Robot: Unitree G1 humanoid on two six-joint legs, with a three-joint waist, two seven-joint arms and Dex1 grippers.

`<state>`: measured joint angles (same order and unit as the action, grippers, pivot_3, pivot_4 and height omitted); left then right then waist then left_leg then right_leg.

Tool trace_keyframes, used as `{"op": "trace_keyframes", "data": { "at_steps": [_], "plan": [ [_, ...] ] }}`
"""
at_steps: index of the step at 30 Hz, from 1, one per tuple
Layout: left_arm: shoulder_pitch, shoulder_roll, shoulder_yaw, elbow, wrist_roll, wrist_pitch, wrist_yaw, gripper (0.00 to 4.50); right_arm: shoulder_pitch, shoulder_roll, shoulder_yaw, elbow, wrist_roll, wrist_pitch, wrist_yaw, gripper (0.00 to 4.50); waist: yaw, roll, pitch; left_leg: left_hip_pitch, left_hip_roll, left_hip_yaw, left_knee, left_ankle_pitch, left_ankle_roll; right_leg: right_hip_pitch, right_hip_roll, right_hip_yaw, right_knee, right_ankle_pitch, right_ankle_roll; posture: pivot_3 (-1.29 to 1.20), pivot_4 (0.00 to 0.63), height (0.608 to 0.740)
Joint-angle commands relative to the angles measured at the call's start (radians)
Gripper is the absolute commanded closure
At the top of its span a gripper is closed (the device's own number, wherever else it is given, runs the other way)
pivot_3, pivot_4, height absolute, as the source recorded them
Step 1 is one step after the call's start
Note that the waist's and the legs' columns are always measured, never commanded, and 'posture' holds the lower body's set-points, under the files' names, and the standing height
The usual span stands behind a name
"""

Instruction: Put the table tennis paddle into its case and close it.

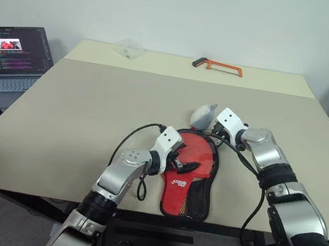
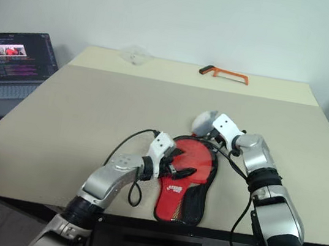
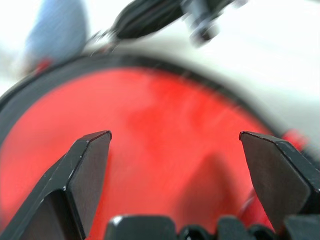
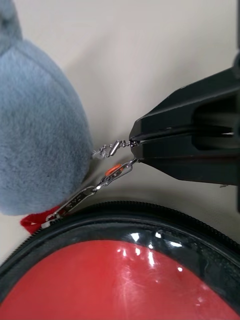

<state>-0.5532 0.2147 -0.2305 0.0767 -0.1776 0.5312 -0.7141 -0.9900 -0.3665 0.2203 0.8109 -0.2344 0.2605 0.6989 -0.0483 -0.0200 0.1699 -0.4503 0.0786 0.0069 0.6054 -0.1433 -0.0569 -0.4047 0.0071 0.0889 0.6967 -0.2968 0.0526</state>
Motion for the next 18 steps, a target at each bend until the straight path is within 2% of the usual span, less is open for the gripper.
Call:
{"op": "trace_keyframes", "data": {
  "at_steps": [1,7,12,18],
  "plan": [
    [-0.086,-0.014,-0.013,0.055,-0.001,-0.039,-0.036,0.02,0.001,-0.003,-0.006,-0.055,0.01,0.021,-0.001,4.48,-0.002,0.0,0.0,0.0,0.0,0.0,0.0,0.0,0.0,0.0,0.0,0.0,0.0,0.0,0.0,0.0,0.15,0.74],
    [-0.139,-0.013,-0.131,0.272,0.145,-0.101,-0.02,0.02,0.006,-0.002,-0.006,-0.078,0.013,0.041,0.003,4.48,-0.004,0.0,0.0,0.0,0.0,0.001,-0.001,0.0,0.0,0.0,0.0,0.001,-0.001,0.0,0.0,0.0,0.15,0.74],
    [-0.094,-0.024,-0.16,0.372,0.183,-0.132,-0.009,0.02,0.011,-0.012,-0.007,-0.096,0.017,0.054,0.011,4.48,-0.005,0.0,0.0,0.001,0.0,0.001,0.0,0.0,0.0,0.0,0.0,0.001,-0.001,0.0,0.001,0.0,0.15,0.74],
    [-0.072,-0.042,-0.153,0.41,0.183,-0.125,-0.001,0.02,0.021,-0.06,-0.011,-0.114,0.014,0.082,0.034,4.48,-0.002,0.0,-0.001,0.006,0.0,0.001,0.001,0.0,0.0,0.008,0.0,0.001,-0.002,0.001,0.002,0.0,0.15,0.74]
  ]
}}
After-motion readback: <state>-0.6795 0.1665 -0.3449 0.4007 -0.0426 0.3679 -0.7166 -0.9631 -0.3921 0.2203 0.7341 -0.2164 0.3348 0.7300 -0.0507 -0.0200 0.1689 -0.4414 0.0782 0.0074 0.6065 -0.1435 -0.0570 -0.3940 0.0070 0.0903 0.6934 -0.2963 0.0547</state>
